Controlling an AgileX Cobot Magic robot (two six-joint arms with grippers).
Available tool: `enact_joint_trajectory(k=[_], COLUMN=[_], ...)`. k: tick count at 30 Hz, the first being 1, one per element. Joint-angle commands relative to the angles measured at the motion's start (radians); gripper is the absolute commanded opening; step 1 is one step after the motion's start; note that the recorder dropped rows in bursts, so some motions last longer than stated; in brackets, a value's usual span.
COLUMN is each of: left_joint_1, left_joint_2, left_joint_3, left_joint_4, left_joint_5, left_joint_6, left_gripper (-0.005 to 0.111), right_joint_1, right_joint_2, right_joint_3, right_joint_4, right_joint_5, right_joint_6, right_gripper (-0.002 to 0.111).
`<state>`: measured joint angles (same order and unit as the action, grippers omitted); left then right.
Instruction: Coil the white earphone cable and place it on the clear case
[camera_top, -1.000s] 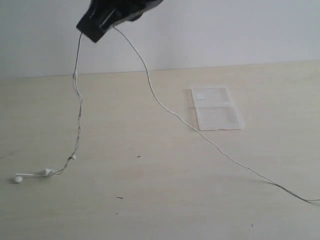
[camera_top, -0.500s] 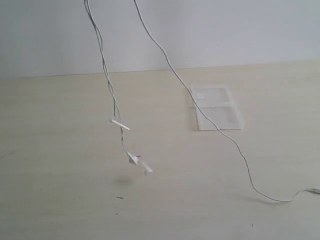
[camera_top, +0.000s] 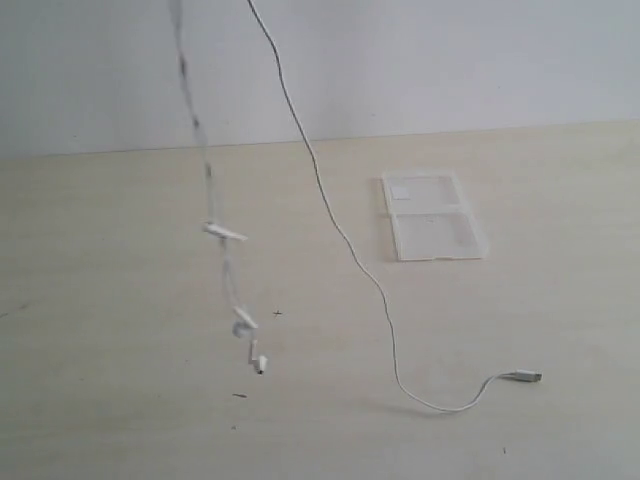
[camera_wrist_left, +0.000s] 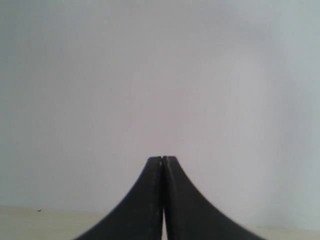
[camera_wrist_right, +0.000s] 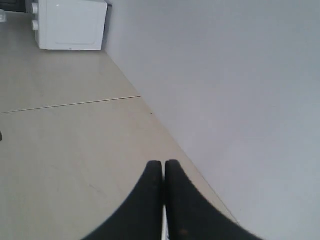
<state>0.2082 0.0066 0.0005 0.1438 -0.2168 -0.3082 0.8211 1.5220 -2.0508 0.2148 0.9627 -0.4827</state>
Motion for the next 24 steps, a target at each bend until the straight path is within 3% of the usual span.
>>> enact_joint_trajectory(k=[1, 5, 7, 11, 16, 20, 24], left_joint_1=[-0.001, -0.001, -0.001, -0.001, -0.001, -0.001, -0.001], left_joint_2=[-0.007, -0.007, -0.007, -0.007, 0.002, 0.080, 0.202], left_joint_3=[-0.001, -0.001, -0.001, -0.008, -0.094, -0.172, -0.259], left_joint_4=[0.003, 0.025, 0.089, 0.393, 0.874, 1.124, 1.291], left_joint_5=[-0.088, -0.151, -0.158, -0.176, -0.240, -0.304, -0.401], left_joint_6=[-0.114, -0.516, -0.635, -0.962, -1.365, -1.613, -1.749], left_gripper=[0.000, 0.000, 0.000, 0.000, 0.000, 0.000, 0.000], right_joint_1=[-0.001, -0.001, -0.001, 0.018, 0.065, 0.100, 0.119], right_joint_2=[-0.008, -0.008, -0.008, -0.002, 0.053, 0.105, 0.130], right_joint_3=[-0.012, -0.012, -0.012, -0.012, -0.012, -0.012, -0.012], right_joint_4=[0.022, 0.076, 0.127, 0.182, 0.195, 0.195, 0.202], right_joint_5=[0.023, 0.016, 0.040, 0.107, 0.173, 0.174, 0.194], right_joint_6=[-0.025, -0.042, -0.058, -0.083, -0.093, -0.093, -0.095], right_gripper=[0.000, 0.000, 0.000, 0.000, 0.000, 0.000, 0.000])
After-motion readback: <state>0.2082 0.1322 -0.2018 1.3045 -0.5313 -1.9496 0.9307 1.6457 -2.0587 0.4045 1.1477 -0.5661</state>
